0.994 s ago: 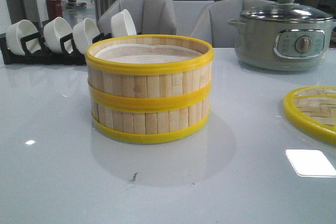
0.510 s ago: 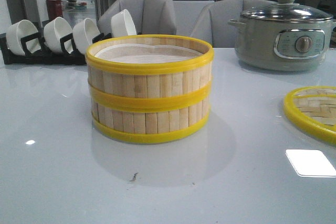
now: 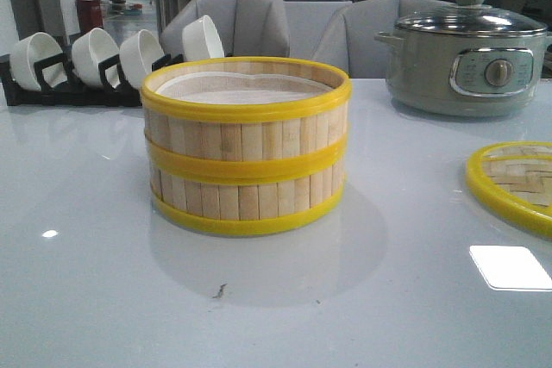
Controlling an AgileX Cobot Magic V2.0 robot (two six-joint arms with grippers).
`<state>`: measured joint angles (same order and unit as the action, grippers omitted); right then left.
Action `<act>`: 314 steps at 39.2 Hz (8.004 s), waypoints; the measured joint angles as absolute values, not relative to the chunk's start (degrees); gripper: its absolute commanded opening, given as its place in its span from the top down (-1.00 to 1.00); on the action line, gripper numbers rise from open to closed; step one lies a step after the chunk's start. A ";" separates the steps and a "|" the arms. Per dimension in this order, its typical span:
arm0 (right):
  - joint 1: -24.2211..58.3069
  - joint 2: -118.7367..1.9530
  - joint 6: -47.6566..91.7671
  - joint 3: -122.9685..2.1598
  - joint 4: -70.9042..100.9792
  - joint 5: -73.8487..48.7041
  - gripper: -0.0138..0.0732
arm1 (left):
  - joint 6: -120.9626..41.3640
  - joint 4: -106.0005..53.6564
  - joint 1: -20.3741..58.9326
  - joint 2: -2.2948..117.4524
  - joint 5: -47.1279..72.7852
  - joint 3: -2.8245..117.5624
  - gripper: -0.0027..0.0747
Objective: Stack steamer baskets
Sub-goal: 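Lower the right gripper onto the centre hub of the woven lid, then grasp the lid hub with the right gripper and lift it, then carry the lid over the stacked baskets and lower it on top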
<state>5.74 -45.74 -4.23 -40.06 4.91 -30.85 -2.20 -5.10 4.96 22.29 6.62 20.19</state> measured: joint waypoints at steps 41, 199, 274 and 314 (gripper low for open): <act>6.39 -45.99 -3.84 -40.06 7.18 -45.54 -0.02 | -2.11 -5.00 4.96 22.29 6.53 20.19 0.71; -6.44 -106.53 -3.84 -73.58 -2.20 -38.40 0.56 | -2.11 -5.00 4.96 22.29 6.53 20.19 0.71; 32.02 -114.32 -3.84 -118.66 -0.80 -59.11 0.55 | -2.11 -5.00 4.96 22.29 6.53 20.19 0.71; 32.97 -118.83 -3.84 -121.41 -0.71 -59.05 0.55 | -2.11 -5.00 4.96 22.29 6.53 20.19 0.71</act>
